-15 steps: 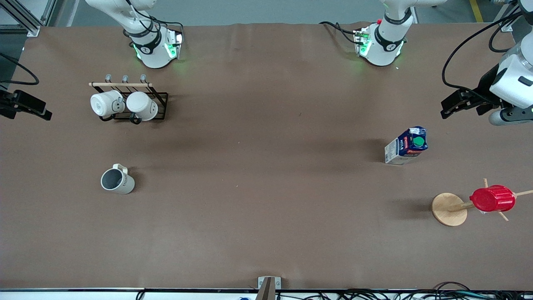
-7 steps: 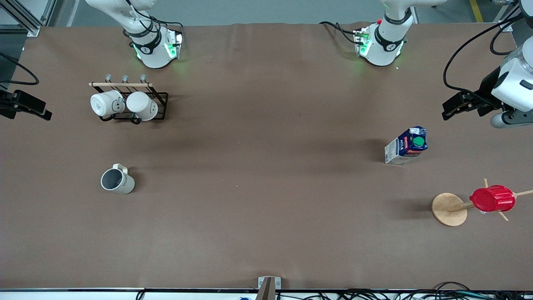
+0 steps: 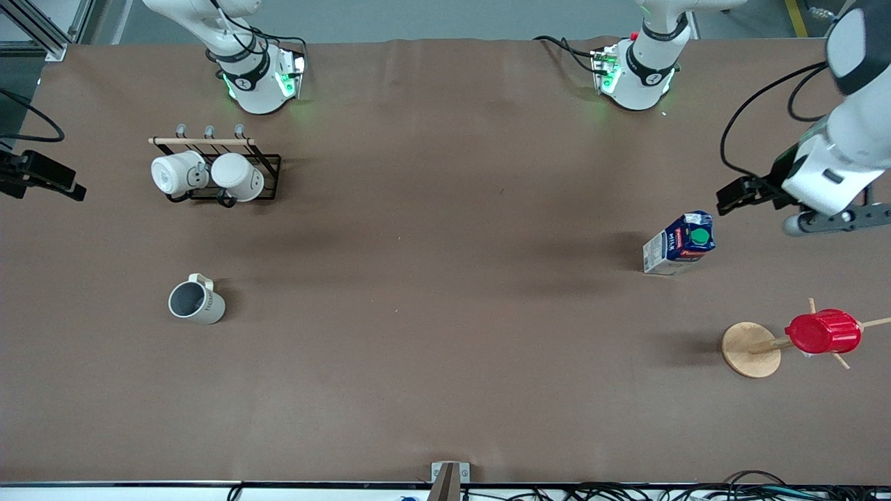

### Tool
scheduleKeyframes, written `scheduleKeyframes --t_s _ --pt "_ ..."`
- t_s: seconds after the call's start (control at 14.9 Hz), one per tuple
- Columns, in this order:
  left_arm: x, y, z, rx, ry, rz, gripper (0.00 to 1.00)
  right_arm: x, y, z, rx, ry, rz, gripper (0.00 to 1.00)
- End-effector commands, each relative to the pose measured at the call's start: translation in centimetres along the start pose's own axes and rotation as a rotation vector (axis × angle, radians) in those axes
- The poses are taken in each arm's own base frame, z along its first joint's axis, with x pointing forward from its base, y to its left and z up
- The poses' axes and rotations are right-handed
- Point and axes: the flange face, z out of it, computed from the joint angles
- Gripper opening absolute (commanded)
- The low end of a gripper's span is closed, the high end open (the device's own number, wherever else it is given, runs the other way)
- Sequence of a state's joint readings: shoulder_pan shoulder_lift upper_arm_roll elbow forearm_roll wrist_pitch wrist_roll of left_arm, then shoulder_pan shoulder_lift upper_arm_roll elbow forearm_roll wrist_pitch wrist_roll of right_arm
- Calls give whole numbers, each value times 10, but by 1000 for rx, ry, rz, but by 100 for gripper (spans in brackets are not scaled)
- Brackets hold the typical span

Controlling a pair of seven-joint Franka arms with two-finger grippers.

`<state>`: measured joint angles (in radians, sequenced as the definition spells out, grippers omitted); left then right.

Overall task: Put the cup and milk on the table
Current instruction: 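Reach the right gripper to the mug while the left gripper reaches the milk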

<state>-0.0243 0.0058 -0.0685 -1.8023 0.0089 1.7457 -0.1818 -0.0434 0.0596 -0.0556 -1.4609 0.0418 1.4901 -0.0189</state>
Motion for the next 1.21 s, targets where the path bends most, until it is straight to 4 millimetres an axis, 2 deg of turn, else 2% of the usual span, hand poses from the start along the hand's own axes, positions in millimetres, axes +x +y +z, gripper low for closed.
scheduleKeyframes --t_s 0.0,0.07,0.2,0.34,0.4,0.47,0.6,0.74,0.87,1.01,1.14 --pt "-8 -2 43 22 -21 13 99 -8 3 -2 -8 0 5 100" --pt "-12 -3 60 29 -31 16 99 -8 3 -2 -8 0 5 100" --pt "-16 -6 82 44 -28 21 99 -8 3 -2 -8 1 5 100" --pt "-15 -8 98 41 -18 20 99 -4 6 -1 -10 14 8 100" --pt "-13 -15 102 40 -23 9 99 4 8 6 -11 21 10 100" --pt "-11 -25 107 42 -31 0 99 15 7 20 -12 26 10 100" --pt "-10 -26 113 40 -26 18 99 40 9 54 -15 17 4 100" --pt "-6 -25 128 36 -17 22 99 62 13 91 -20 1 -7 100" --pt "-1 -25 138 33 -12 30 99 84 23 135 -27 -15 5 100" --pt "2 -32 144 31 -14 50 99 97 27 178 -31 -23 -25 100" --pt "1 -31 153 25 -1 51 99 98 34 225 -38 16 -42 100"
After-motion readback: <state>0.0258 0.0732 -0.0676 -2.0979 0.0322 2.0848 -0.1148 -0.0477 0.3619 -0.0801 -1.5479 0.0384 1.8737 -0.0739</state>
